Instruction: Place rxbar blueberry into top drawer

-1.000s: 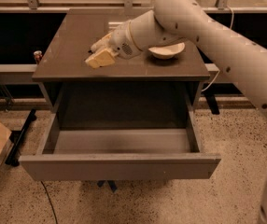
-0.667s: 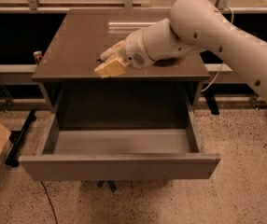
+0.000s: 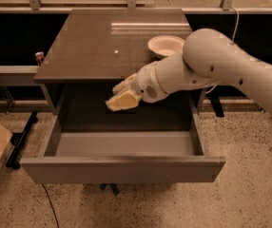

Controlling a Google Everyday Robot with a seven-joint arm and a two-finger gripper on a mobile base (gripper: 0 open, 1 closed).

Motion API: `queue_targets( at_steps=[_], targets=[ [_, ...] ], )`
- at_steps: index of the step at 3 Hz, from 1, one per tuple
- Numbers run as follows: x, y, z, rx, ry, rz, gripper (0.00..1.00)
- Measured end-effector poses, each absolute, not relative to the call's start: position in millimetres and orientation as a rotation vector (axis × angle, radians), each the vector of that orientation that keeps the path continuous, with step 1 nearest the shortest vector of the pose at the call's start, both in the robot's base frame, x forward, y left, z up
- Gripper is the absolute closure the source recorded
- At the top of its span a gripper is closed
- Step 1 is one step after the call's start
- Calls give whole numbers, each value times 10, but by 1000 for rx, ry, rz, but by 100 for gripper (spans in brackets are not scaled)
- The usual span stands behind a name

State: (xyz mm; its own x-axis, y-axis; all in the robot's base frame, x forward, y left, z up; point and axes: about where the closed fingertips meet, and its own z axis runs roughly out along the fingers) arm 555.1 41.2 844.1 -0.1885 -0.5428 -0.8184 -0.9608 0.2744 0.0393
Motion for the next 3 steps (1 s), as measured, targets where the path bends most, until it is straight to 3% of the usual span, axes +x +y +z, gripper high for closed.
queue_targets(
  at_steps=[3],
  targets=[
    [5558, 450, 7460, -1274, 1972, 835, 100]
  ],
)
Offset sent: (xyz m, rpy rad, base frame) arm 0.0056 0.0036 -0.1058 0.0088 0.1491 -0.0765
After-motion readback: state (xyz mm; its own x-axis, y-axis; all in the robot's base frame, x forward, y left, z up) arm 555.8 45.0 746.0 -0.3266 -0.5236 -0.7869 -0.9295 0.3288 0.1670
